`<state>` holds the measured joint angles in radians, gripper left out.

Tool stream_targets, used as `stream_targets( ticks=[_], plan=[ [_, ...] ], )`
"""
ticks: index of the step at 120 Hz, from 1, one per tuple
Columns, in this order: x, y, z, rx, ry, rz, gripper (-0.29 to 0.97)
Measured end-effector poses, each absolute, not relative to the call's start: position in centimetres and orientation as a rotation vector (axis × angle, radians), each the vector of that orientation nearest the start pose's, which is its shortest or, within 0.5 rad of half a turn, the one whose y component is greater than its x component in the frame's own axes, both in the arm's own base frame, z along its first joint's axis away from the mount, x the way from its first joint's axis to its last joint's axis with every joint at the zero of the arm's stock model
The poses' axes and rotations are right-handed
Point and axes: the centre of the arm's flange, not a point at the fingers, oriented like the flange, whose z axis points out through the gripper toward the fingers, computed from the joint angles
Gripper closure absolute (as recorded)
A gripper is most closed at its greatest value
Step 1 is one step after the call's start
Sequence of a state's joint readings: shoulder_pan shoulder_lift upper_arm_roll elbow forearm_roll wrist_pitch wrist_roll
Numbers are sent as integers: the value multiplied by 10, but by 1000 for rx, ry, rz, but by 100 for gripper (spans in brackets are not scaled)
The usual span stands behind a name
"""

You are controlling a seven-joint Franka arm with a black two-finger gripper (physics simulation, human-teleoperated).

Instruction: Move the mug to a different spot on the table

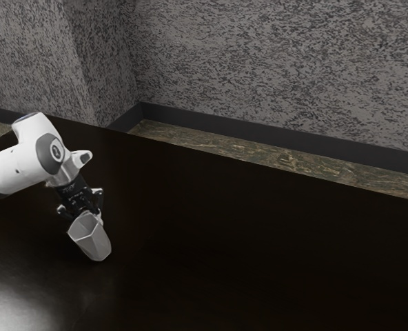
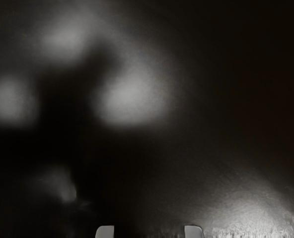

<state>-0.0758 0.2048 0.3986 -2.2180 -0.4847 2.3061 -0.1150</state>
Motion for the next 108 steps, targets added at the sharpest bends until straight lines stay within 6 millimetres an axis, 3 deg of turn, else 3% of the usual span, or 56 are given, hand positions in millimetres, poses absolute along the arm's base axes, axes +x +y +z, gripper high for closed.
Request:
stream_targets(
  ticks=[26, 45, 68, 85, 108],
  plan=[
    [528, 121, 279, -3203, -1235, 114, 65],
    [538, 104, 270, -3215, -1214, 129, 68],
    [541, 100, 266, -3226, -1212, 129, 32],
    [542, 96, 271, -3239, -1186, 112, 17],
    [543, 83, 316, -3293, -1085, -5, 7]
  ],
)
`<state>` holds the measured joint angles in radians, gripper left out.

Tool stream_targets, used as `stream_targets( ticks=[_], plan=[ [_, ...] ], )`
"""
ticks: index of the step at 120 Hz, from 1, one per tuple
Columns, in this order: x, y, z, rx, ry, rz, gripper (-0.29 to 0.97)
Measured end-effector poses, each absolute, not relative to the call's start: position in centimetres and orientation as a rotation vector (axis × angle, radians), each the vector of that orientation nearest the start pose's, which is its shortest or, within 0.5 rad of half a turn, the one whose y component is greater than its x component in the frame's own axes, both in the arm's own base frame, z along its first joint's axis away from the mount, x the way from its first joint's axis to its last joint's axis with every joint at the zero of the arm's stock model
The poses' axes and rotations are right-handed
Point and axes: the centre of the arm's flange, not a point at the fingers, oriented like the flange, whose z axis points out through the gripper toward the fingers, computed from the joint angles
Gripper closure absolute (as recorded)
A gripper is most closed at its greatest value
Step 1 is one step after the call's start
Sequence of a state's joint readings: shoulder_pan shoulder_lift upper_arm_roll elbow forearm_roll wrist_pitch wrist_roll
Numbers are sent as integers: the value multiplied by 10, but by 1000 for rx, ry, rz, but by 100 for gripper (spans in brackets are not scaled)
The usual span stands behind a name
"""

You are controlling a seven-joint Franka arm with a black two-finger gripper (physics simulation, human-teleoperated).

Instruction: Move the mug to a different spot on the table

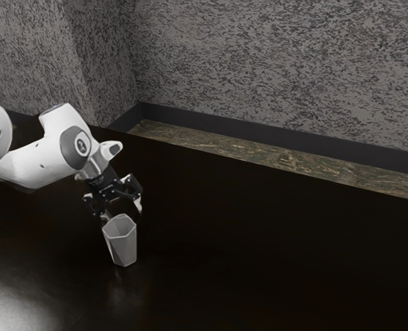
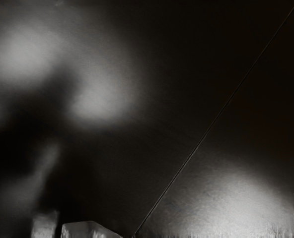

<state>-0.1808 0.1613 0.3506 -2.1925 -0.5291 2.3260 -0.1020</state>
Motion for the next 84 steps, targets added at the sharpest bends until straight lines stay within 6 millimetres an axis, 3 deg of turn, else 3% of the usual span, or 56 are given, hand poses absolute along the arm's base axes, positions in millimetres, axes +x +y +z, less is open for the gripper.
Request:
stream_targets(
  ticks=[25, 38, 51, 60, 71, 84],
  plan=[
    [546, 77, 404, -3284, -735, -243, 3],
    [575, 77, 475, -3185, -489, -381, 2],
    [600, 70, 526, -3074, -317, -417, 1],
    [611, 43, 541, -3039, -209, -403, 1],
    [615, 12, 544, -3021, -110, -364, 0],
    [615, 2, 553, -2996, -67, -350, 0]
  ],
)
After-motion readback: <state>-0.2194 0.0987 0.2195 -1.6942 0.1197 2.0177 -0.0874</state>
